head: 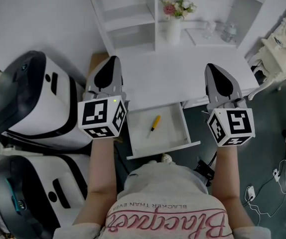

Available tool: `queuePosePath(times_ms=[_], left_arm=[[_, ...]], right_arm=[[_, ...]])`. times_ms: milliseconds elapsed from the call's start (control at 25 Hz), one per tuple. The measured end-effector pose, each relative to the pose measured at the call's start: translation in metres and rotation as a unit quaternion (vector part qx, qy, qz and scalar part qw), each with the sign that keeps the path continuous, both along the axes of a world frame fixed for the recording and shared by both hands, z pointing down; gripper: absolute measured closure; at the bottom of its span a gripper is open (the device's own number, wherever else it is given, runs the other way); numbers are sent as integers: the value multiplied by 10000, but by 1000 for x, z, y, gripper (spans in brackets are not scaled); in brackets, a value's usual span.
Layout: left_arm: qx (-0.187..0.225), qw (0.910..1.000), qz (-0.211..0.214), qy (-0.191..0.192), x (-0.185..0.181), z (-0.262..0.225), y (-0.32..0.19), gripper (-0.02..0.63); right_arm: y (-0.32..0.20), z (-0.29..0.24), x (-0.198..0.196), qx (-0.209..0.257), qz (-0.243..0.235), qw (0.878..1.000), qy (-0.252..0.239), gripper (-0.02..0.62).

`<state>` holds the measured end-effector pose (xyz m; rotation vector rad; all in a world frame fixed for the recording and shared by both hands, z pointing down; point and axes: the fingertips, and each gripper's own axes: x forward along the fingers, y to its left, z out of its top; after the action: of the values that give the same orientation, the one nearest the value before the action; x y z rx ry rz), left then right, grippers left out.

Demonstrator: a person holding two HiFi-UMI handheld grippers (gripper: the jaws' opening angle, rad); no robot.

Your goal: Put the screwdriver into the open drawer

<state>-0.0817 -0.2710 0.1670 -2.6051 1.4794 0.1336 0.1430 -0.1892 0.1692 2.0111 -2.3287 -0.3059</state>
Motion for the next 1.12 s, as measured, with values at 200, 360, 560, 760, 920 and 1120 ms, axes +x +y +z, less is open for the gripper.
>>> queuePosePath(times_ms=[200,360,560,760,920,1120], left_arm=[[244,9996,-32,125,-11,-17,3,589],[316,9994,12,128,-10,-21,5,589],[405,9992,35,45,-7,-23,7,589],[477,9988,40,-62,-4,-23,7,589],[515,9986,50,-84,-3,-25,7,588],[545,9984,79,-106,-1,-26,7,589]], right_arm=[[5,-11,7,144,88,9999,16,595],[6,-13,8,215,83,9997,62,595],[5,-12,7,239,112,9996,74,595],[5,-14,9,283,150,9995,39,595],[6,-16,11,340,171,9993,29,595],[6,-18,12,375,196,9991,38,595]])
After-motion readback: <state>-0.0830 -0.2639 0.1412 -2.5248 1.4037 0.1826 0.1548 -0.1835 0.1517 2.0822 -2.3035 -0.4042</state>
